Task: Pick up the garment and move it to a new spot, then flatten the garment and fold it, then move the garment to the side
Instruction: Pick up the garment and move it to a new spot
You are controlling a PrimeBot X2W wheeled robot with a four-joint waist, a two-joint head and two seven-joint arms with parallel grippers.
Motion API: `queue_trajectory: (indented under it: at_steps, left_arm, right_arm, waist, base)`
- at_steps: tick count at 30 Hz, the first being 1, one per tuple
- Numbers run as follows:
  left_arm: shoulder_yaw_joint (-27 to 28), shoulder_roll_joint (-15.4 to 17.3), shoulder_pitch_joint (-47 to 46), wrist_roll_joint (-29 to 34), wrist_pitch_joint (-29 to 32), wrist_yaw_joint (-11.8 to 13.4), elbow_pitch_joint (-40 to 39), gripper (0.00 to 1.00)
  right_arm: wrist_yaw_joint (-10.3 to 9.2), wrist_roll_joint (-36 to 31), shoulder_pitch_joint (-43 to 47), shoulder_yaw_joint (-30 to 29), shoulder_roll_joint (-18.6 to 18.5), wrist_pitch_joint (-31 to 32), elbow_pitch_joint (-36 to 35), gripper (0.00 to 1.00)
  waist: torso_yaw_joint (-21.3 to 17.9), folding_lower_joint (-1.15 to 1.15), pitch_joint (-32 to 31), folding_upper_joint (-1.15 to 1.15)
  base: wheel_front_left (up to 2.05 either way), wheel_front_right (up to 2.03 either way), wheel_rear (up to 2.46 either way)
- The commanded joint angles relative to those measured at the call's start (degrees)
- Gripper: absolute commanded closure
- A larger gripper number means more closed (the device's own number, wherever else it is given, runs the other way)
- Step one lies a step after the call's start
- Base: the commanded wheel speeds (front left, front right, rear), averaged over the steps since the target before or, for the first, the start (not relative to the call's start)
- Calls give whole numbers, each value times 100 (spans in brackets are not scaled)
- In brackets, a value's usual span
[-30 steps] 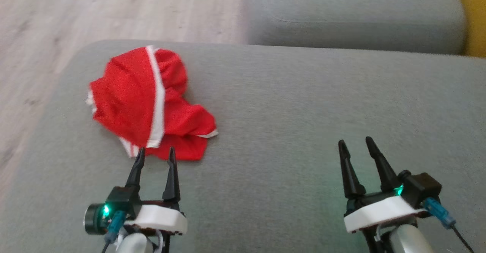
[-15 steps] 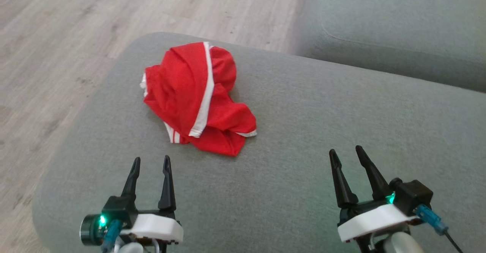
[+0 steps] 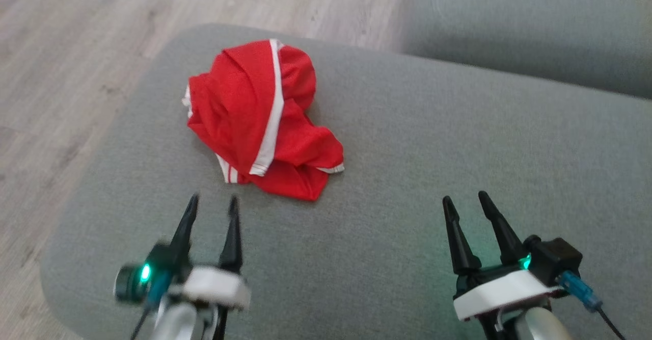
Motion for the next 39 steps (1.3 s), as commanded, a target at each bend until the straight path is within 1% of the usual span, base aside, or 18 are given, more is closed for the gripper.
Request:
queue_trajectory:
  at_steps: [1,5,8,10,15,20,21,22,27,31,34,39]
  left_arm:
    - [59,76,-689,105,88,-111,-17,0]
    - [-63,199,-1461,131,652,-349,451,0]
    - [-72,314,-2004,120,975,-451,786,0]
    - [-65,356,-2167,131,1064,-451,907,0]
    - [19,585,-2802,213,1312,-301,1524,0]
    - [108,717,-3096,144,1395,-273,2108,0]
    - [108,725,-3120,127,1385,-295,2198,4]
    - [99,738,-3143,119,1330,-328,2256,100]
    - [83,736,-3232,85,764,-405,2298,100]
    - [53,649,-3314,-1,308,-533,2035,100]
    - [-10,592,-3379,-70,113,-652,1597,100]
    - [-56,500,-3444,-361,2,-776,500,100]
  right_arm:
    - [-4,-80,-288,84,-38,-63,-206,0]
    - [-4,-168,-413,56,-38,-63,-221,0]
    - [-4,-201,-522,77,-38,-63,-232,0]
    - [-4,-209,-554,79,-38,-63,-235,0]
    - [-4,-208,-681,106,-38,-63,-232,0]
    - [-4,-183,-779,115,-38,-63,-234,0]
    - [-4,-180,-790,118,-38,-63,-228,0]
    - [-4,-177,-799,122,-38,-63,-223,0]
    - [-4,-136,-820,119,-38,-63,-195,0]
    - [-4,-87,-772,115,-38,-63,-148,0]
    - [-4,-38,-724,117,-38,-63,-124,0]
    - [-4,70,-653,128,-38,-63,-106,0]
  waist:
    - [-140,0,221,0]
    - [-331,0,496,0]
    - [-520,0,695,0]
    - [-571,0,749,0]
    - [-844,0,972,0]
    - [-1049,0,1100,0]
    - [-1078,0,1107,0]
    - [-1105,0,1113,0]
    - [-1176,0,1041,0]
    - [-1198,0,849,0]
    - [-1223,0,673,0]
    - [-1337,0,423,0]
  base:
    - [0,0,0]
    - [0,0,0]
    - [0,0,0]
    - [0,0,0]
    - [0,0,0]
    - [0,0,0]
    - [0,0,0]
    - [0,0,0]
    - [0,0,0]
    - [0,0,0]
    - [0,0,0]
    - [0,0,0]
